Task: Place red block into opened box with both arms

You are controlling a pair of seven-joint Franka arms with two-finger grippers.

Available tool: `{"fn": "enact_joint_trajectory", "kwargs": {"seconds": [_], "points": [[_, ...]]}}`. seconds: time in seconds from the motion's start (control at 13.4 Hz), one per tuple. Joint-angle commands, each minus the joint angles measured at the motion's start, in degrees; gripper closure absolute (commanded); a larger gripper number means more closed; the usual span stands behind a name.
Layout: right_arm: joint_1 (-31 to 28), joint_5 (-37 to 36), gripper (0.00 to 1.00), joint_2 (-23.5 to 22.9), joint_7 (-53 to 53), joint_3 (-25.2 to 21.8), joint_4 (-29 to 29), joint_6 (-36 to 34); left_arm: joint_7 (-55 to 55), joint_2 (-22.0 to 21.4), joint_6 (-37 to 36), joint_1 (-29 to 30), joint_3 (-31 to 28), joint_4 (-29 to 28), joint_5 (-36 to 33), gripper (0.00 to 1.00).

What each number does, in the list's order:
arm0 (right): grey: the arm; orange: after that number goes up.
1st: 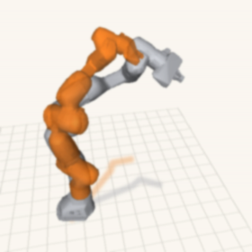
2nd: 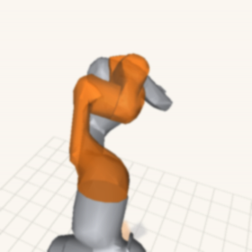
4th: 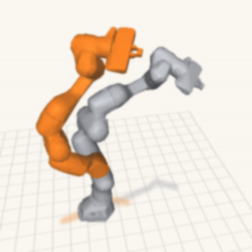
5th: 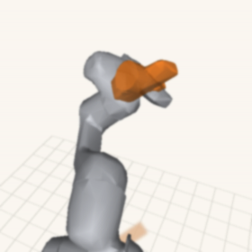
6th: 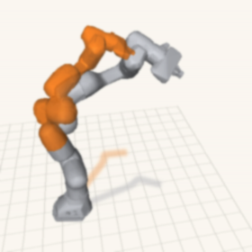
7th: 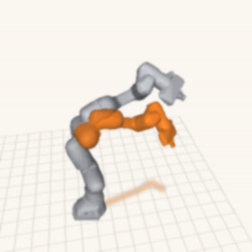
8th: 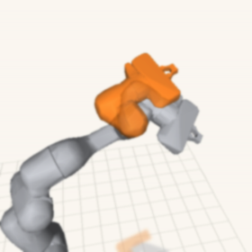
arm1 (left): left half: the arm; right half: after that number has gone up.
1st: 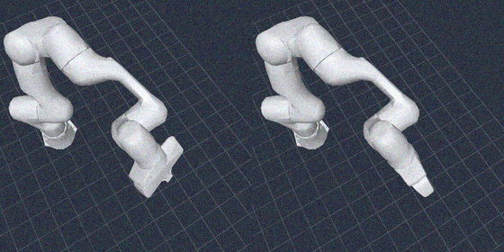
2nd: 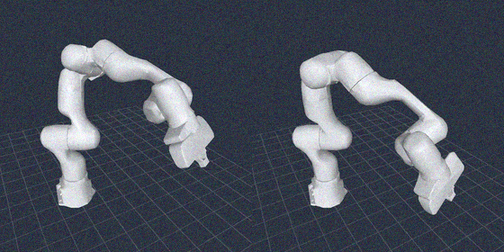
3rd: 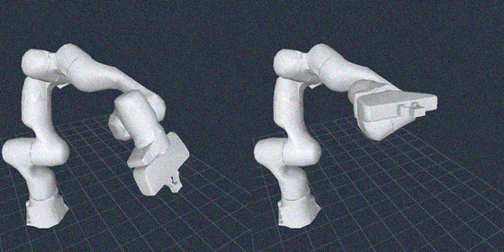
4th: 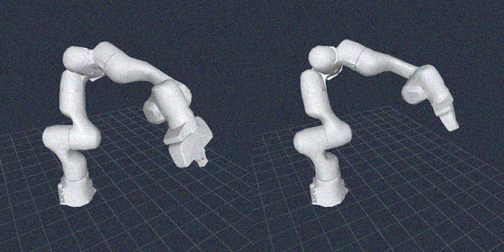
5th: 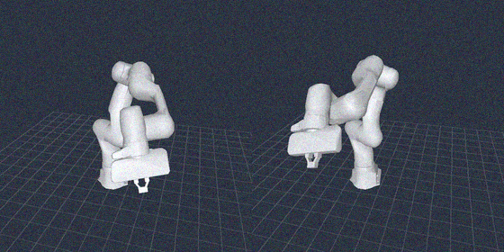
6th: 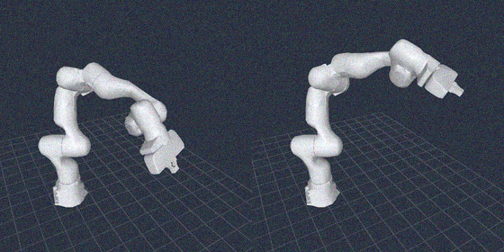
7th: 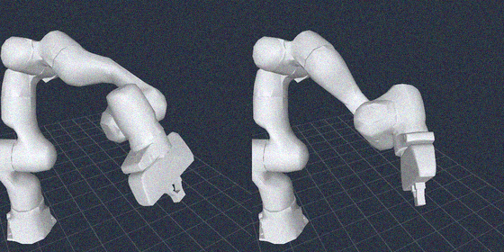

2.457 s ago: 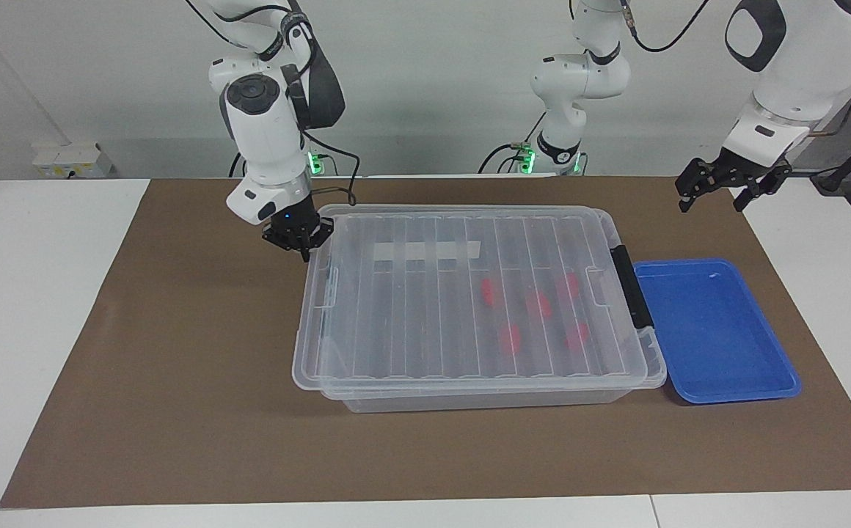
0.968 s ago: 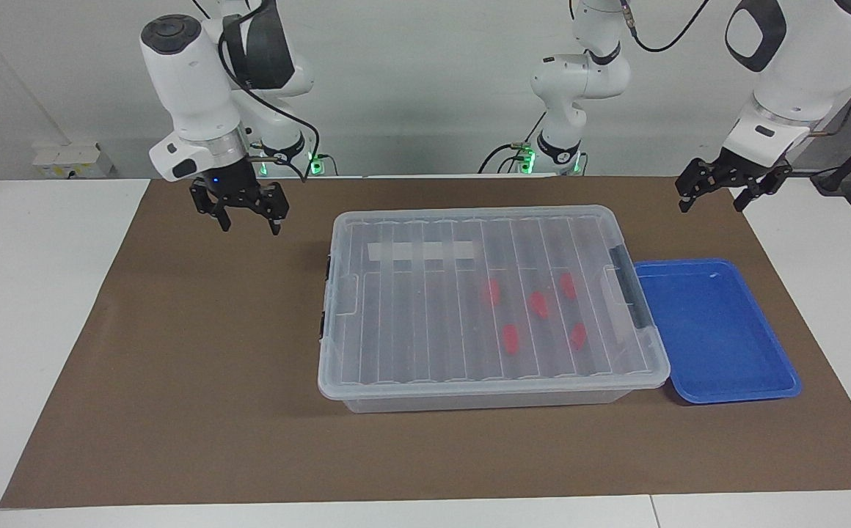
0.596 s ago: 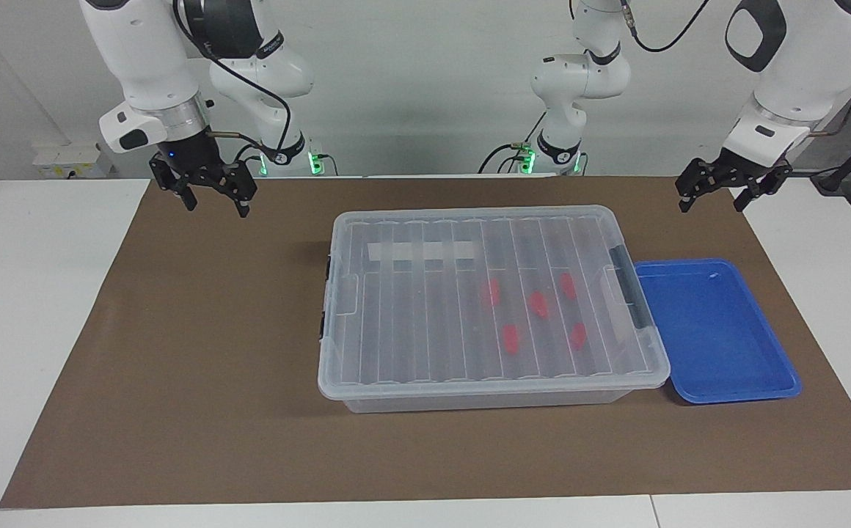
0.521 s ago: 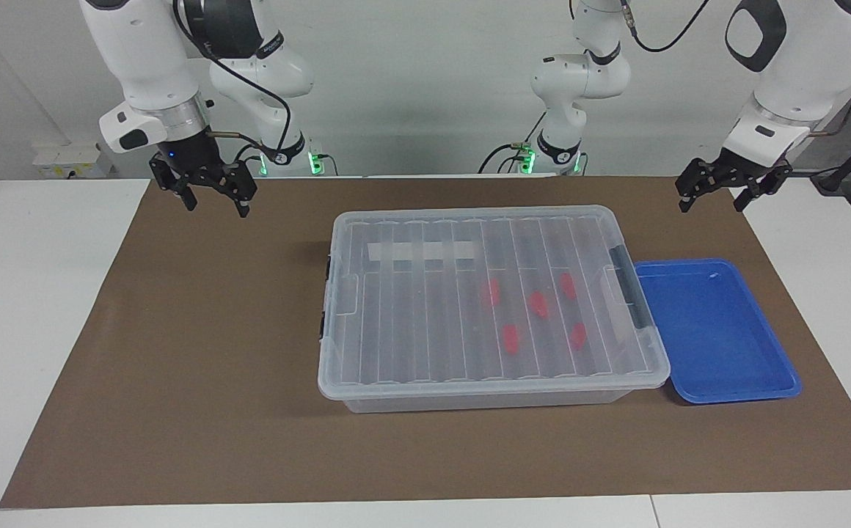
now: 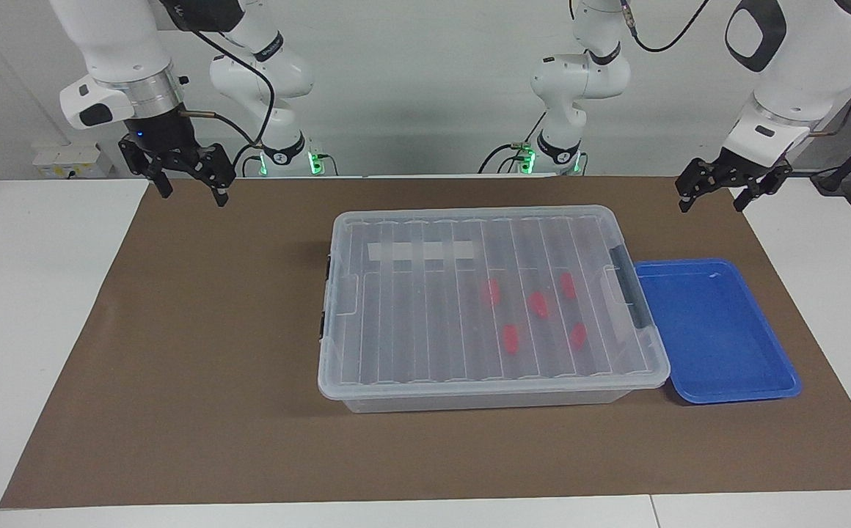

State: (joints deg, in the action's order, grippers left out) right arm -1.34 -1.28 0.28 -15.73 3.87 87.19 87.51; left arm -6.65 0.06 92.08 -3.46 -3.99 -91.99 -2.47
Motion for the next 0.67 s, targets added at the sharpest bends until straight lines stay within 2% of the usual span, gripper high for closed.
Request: {"fn": "enact_joint_trajectory", "kwargs": {"seconds": [0.0, 0.6], "points": [[-1.2, 0.5, 0.0, -0.1, 4.6, 0.4, -0.4, -3.6, -0.1, -0.8, -1.0, -0.1, -0.3, -0.1, 0.5, 0.0], [-1.3, 0.6, 0.0, 0.2, 4.4, 0.3, 0.4, -3.4, -0.1, -0.8, -1.0, -0.1, -0.3, 0.0, 0.5, 0.0]]}}
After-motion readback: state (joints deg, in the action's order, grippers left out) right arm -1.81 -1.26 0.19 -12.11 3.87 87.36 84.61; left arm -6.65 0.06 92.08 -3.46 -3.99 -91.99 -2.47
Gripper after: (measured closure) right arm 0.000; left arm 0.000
